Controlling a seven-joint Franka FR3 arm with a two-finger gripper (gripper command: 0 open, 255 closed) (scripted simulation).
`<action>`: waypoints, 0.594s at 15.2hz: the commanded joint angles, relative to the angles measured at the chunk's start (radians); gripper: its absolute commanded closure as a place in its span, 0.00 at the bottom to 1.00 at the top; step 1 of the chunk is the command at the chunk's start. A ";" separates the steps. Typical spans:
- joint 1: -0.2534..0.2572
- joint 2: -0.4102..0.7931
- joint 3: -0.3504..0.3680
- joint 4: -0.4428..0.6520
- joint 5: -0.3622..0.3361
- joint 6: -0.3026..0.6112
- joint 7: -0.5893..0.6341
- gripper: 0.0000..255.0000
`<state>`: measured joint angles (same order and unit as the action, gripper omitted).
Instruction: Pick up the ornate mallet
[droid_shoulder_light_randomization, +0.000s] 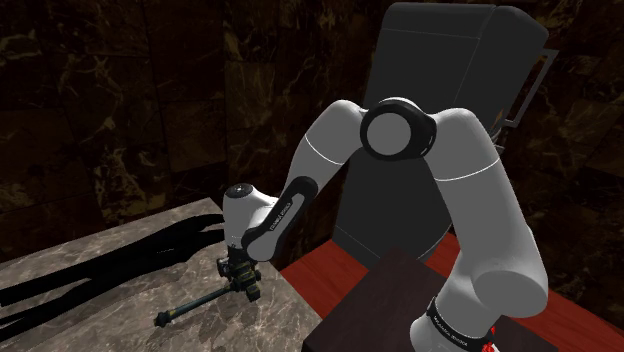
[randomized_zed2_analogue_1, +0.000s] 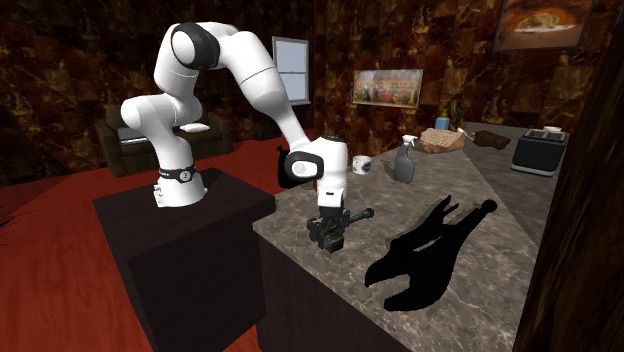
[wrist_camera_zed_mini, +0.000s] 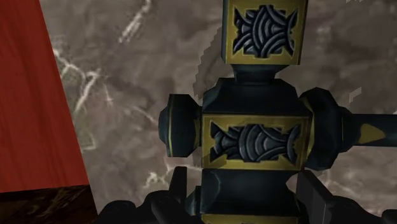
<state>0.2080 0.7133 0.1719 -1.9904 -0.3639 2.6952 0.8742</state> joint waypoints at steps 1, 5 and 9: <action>0.000 0.000 0.000 -0.001 0.000 0.000 0.000 1.00; 0.001 0.001 0.000 -0.001 0.000 0.000 0.001 1.00; -0.010 -0.036 0.013 -0.014 0.010 -0.025 -0.009 1.00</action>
<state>0.2020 0.6884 0.1811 -1.9992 -0.3565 2.6769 0.8687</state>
